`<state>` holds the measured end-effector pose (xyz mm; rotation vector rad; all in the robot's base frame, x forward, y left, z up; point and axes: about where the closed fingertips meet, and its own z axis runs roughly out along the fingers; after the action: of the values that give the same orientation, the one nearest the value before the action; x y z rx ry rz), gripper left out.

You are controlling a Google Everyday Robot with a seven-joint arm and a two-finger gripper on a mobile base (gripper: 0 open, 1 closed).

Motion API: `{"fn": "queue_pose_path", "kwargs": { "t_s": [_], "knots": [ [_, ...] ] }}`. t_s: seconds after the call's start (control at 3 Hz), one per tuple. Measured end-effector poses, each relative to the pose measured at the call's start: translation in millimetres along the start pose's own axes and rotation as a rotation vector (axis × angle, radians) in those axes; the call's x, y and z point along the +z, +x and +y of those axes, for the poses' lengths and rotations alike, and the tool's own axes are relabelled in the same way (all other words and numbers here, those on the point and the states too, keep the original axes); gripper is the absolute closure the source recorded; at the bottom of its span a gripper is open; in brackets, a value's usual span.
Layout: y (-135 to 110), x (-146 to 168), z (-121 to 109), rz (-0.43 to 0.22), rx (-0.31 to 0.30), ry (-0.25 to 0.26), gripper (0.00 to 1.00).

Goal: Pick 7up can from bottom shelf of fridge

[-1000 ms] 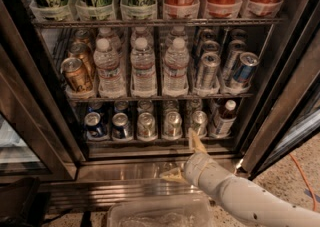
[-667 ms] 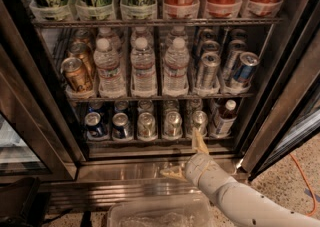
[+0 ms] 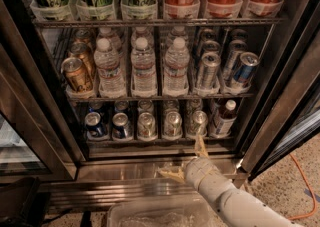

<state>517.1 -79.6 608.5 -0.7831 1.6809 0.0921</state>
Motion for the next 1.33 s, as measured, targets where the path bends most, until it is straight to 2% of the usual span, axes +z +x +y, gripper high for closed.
{"fn": "queue_pose_path", "kwargs": {
  "t_s": [0.33, 0.67, 1.33],
  "knots": [
    [2.7, 4.8, 6.9, 0.000, -0.006, -0.003, 0.00],
    [1.1, 15.4, 6.4, -0.029, -0.024, 0.033, 0.00],
    [-0.6, 26.1, -4.1, -0.078, -0.016, 0.120, 0.17]
  ]
}}
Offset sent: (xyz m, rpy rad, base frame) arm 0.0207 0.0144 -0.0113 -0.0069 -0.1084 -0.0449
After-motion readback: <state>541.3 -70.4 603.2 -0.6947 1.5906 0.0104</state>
